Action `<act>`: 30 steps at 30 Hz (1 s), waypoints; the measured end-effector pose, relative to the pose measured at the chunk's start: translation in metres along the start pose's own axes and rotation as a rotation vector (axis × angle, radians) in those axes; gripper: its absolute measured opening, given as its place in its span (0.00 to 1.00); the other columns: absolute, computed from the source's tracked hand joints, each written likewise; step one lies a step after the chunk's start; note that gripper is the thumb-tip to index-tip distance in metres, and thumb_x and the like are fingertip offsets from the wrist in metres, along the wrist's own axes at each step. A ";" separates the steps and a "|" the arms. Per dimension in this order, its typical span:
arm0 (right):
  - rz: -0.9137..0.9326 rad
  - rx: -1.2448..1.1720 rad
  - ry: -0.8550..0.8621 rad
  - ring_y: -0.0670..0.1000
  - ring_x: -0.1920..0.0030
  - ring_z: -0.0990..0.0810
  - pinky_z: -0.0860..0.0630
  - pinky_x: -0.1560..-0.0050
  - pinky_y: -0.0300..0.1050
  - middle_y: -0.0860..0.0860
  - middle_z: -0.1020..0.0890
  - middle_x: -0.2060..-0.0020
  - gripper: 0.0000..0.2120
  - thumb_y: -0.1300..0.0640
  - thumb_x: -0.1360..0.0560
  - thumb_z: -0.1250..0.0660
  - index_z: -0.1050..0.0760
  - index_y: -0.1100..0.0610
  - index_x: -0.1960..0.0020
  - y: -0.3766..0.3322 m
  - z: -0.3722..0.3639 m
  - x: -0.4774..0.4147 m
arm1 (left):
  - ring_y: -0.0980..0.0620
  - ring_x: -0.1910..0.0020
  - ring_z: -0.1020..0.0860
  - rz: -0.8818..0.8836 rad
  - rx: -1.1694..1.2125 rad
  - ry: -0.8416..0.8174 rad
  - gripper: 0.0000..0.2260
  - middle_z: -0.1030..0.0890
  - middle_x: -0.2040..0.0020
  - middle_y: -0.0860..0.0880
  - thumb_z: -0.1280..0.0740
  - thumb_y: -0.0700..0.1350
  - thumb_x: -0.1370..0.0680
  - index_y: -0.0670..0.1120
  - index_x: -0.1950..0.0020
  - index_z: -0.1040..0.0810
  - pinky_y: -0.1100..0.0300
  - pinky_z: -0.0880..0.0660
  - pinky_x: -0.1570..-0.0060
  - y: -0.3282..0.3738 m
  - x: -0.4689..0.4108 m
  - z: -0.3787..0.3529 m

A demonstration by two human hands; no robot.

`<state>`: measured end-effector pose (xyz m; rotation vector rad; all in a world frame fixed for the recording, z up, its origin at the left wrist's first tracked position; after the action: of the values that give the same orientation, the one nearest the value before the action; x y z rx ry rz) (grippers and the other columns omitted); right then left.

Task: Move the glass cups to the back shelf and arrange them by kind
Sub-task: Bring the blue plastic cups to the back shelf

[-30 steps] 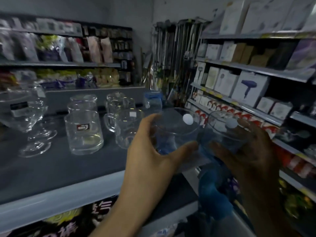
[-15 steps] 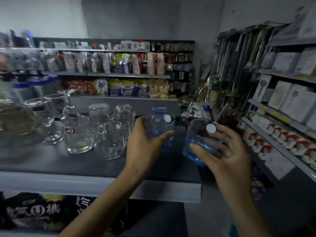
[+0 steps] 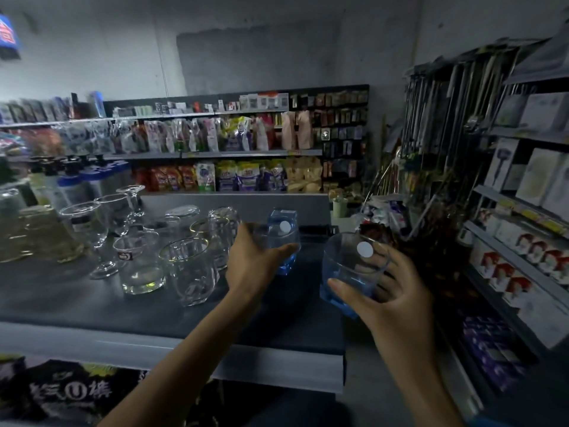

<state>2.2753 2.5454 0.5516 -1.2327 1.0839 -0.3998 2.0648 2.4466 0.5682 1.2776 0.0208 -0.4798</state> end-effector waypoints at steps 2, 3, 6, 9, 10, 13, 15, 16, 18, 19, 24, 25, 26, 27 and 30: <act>0.008 -0.003 -0.006 0.43 0.43 0.16 0.18 0.47 0.44 0.43 0.16 0.42 0.35 0.57 0.37 0.16 0.25 0.49 0.32 0.002 0.001 -0.001 | 0.54 0.50 0.18 0.000 -0.015 -0.001 0.28 0.21 0.51 0.62 0.16 0.55 0.35 0.58 0.45 0.30 0.45 0.19 0.44 -0.002 0.000 -0.001; 0.011 -0.004 -0.008 0.44 0.43 0.16 0.18 0.46 0.45 0.44 0.15 0.42 0.35 0.56 0.37 0.17 0.24 0.49 0.33 0.003 0.000 -0.001 | 0.53 0.49 0.18 0.000 -0.029 -0.002 0.29 0.22 0.51 0.62 0.16 0.55 0.35 0.58 0.43 0.30 0.45 0.19 0.43 -0.003 0.001 -0.002; 0.005 0.001 -0.025 0.44 0.42 0.16 0.18 0.45 0.46 0.43 0.16 0.41 0.36 0.54 0.38 0.17 0.24 0.48 0.32 0.004 0.000 0.000 | 0.51 0.48 0.19 -0.002 -0.067 -0.010 0.29 0.23 0.52 0.61 0.17 0.57 0.34 0.57 0.42 0.31 0.45 0.20 0.42 -0.004 0.000 -0.004; -0.002 0.012 -0.035 0.43 0.42 0.16 0.18 0.44 0.48 0.43 0.16 0.41 0.35 0.56 0.37 0.16 0.24 0.47 0.33 0.004 -0.001 0.001 | 0.49 0.46 0.19 -0.003 -0.078 -0.023 0.32 0.21 0.48 0.57 0.17 0.58 0.34 0.55 0.38 0.31 0.44 0.20 0.41 -0.004 -0.002 -0.006; -0.004 0.018 -0.040 0.43 0.42 0.16 0.18 0.44 0.48 0.43 0.16 0.41 0.34 0.56 0.37 0.16 0.24 0.47 0.34 0.005 -0.002 0.002 | 0.48 0.44 0.19 0.001 -0.077 -0.031 0.34 0.20 0.44 0.55 0.17 0.59 0.35 0.54 0.37 0.31 0.44 0.20 0.41 -0.004 -0.002 -0.006; -0.011 0.040 -0.053 0.42 0.42 0.17 0.18 0.43 0.49 0.41 0.16 0.41 0.35 0.54 0.38 0.16 0.24 0.44 0.34 0.003 -0.007 0.003 | 0.49 0.40 0.21 -0.004 -0.106 -0.056 0.43 0.22 0.34 0.51 0.18 0.64 0.38 0.52 0.30 0.33 0.45 0.21 0.39 -0.002 0.003 0.000; -0.015 0.056 -0.064 0.41 0.42 0.17 0.19 0.43 0.48 0.39 0.17 0.42 0.36 0.53 0.39 0.16 0.25 0.43 0.34 0.001 -0.009 0.002 | 0.52 0.37 0.24 -0.054 -0.083 -0.030 0.46 0.25 0.30 0.51 0.21 0.66 0.34 0.51 0.23 0.36 0.48 0.22 0.38 0.006 0.017 0.013; -0.016 0.066 -0.072 0.40 0.42 0.17 0.19 0.43 0.47 0.38 0.17 0.42 0.37 0.53 0.39 0.15 0.25 0.43 0.34 0.001 -0.010 0.002 | 0.53 0.36 0.25 -0.080 -0.029 -0.025 0.45 0.26 0.30 0.52 0.23 0.68 0.32 0.52 0.22 0.36 0.50 0.23 0.37 0.011 0.029 0.021; -0.015 0.088 -0.090 0.40 0.42 0.18 0.19 0.43 0.46 0.38 0.17 0.41 0.38 0.51 0.41 0.15 0.25 0.44 0.33 -0.001 -0.013 0.002 | 0.58 0.37 0.23 -0.121 0.104 -0.066 0.40 0.24 0.33 0.57 0.27 0.70 0.32 0.56 0.25 0.32 0.54 0.22 0.39 0.020 0.053 0.036; -0.014 0.101 -0.103 0.39 0.42 0.18 0.19 0.43 0.45 0.38 0.17 0.41 0.39 0.49 0.42 0.15 0.25 0.44 0.33 -0.003 -0.016 0.003 | 0.60 0.39 0.21 -0.133 0.158 -0.111 0.37 0.22 0.36 0.59 0.27 0.72 0.32 0.58 0.28 0.28 0.56 0.21 0.40 0.023 0.065 0.041; -0.028 0.148 -0.212 0.35 0.45 0.19 0.21 0.51 0.31 0.31 0.18 0.46 0.37 0.55 0.39 0.15 0.27 0.41 0.35 -0.006 -0.040 0.009 | 0.66 0.46 0.18 -0.093 0.230 -0.353 0.33 0.17 0.43 0.62 0.19 0.68 0.39 0.64 0.37 0.23 0.65 0.19 0.51 0.021 0.090 0.046; -0.033 0.158 -0.230 0.35 0.45 0.19 0.21 0.51 0.31 0.33 0.18 0.47 0.36 0.59 0.37 0.16 0.27 0.41 0.37 -0.006 -0.046 0.011 | 0.67 0.47 0.18 -0.094 0.231 -0.354 0.33 0.17 0.45 0.63 0.17 0.65 0.39 0.63 0.37 0.23 0.67 0.20 0.53 0.019 0.090 0.046; -0.039 0.171 -0.243 0.35 0.46 0.19 0.21 0.52 0.32 0.35 0.17 0.47 0.34 0.62 0.36 0.17 0.27 0.41 0.38 -0.005 -0.052 0.012 | 0.67 0.48 0.18 -0.098 0.227 -0.343 0.33 0.17 0.46 0.63 0.16 0.62 0.40 0.62 0.38 0.23 0.68 0.20 0.55 0.017 0.089 0.046; -0.043 0.181 -0.253 0.35 0.46 0.19 0.20 0.52 0.33 0.36 0.17 0.47 0.34 0.63 0.35 0.17 0.27 0.42 0.37 -0.005 -0.058 0.013 | 0.66 0.49 0.18 -0.098 0.217 -0.325 0.33 0.17 0.46 0.63 0.16 0.60 0.40 0.62 0.38 0.23 0.68 0.21 0.55 0.014 0.087 0.048; -0.016 0.240 -0.253 0.36 0.45 0.18 0.20 0.50 0.34 0.37 0.17 0.46 0.36 0.62 0.35 0.17 0.28 0.44 0.33 -0.002 -0.071 0.015 | 0.65 0.50 0.17 -0.097 0.198 -0.278 0.31 0.15 0.47 0.59 0.16 0.56 0.39 0.59 0.38 0.22 0.66 0.19 0.55 0.006 0.076 0.055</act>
<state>2.2237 2.4938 0.5511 -1.0467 0.7860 -0.3639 2.1216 2.3716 0.5693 1.3972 -0.2041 -0.7544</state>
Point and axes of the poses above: each hand's wrist, its own x-axis away from the middle knuckle, its own z-axis out of the back of the hand, y = z × x, the point moved 3 cm from there along -x, towards the middle knuckle
